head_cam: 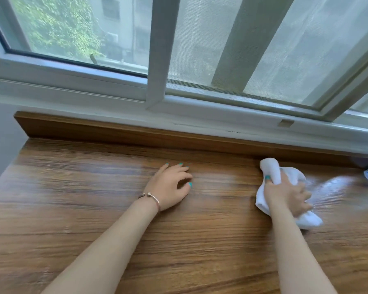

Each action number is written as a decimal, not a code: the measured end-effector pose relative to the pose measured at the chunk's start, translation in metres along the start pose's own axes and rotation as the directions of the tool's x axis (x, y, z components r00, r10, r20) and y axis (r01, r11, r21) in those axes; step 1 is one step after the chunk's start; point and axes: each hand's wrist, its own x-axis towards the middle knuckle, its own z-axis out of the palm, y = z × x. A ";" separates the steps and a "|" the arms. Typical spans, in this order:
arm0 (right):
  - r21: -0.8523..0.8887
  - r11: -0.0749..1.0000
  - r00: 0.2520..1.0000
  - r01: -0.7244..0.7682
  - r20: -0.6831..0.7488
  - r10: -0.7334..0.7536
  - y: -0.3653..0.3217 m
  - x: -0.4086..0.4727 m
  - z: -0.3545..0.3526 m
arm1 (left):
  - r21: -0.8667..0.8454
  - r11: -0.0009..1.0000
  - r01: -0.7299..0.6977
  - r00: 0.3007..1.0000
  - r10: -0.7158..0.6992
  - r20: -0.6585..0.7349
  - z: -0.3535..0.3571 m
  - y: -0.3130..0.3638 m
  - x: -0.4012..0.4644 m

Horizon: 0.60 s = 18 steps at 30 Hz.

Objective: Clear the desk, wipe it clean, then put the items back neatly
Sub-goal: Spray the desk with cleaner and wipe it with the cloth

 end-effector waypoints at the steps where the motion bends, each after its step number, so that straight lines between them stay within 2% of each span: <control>1: 0.025 0.998 0.999 -0.050 -0.004 0.050 -0.006 -0.006 0.000 | 0.039 0.998 -0.039 0.999 0.038 0.035 -0.014 -0.020 -0.009; 3: 0.067 0.991 0.993 -0.119 -0.001 0.120 -0.026 -0.030 -0.002 | 0.197 0.976 -0.089 0.992 0.068 0.109 -0.045 -0.068 -0.032; 4: 0.070 0.994 0.997 -0.080 -0.004 0.081 -0.042 -0.052 -0.002 | 0.264 0.961 -0.087 0.990 0.054 0.128 -0.060 -0.093 -0.045; 6: 0.052 0.988 0.990 0.144 -0.008 -0.144 -0.089 -0.110 -0.002 | 0.353 0.934 -0.057 0.991 0.010 0.134 -0.082 -0.132 -0.066; 8: 0.020 0.906 0.906 0.423 0.000 -0.423 -0.139 -0.174 -0.003 | 0.367 0.929 -0.052 0.991 0.004 0.131 -0.092 -0.150 -0.074; 9: 0.007 0.856 0.856 0.517 -0.004 -0.517 -0.157 -0.198 -0.002 | 0.361 0.931 -0.050 0.993 0.007 0.120 -0.093 -0.152 -0.075; 12: 0.019 0.774 0.774 0.633 0.034 -0.633 -0.170 -0.218 -0.008 | 0.318 0.947 -0.040 0.996 0.011 0.091 -0.094 -0.151 -0.074; 14: 0.034 0.780 0.778 0.625 0.066 -0.625 -0.149 -0.200 -0.011 | 0.289 0.956 -0.052 0.996 0.029 0.085 -0.092 -0.150 -0.073; 15: 0.023 0.821 0.818 0.571 0.067 -0.571 -0.137 -0.189 -0.013 | 0.273 0.960 -0.056 0.996 0.034 0.085 -0.091 -0.149 -0.071; 18: 0.032 0.972 0.971 0.233 0.049 -0.234 -0.117 -0.165 -0.020 | 0.245 0.968 -0.054 0.997 0.038 0.072 -0.086 -0.146 -0.067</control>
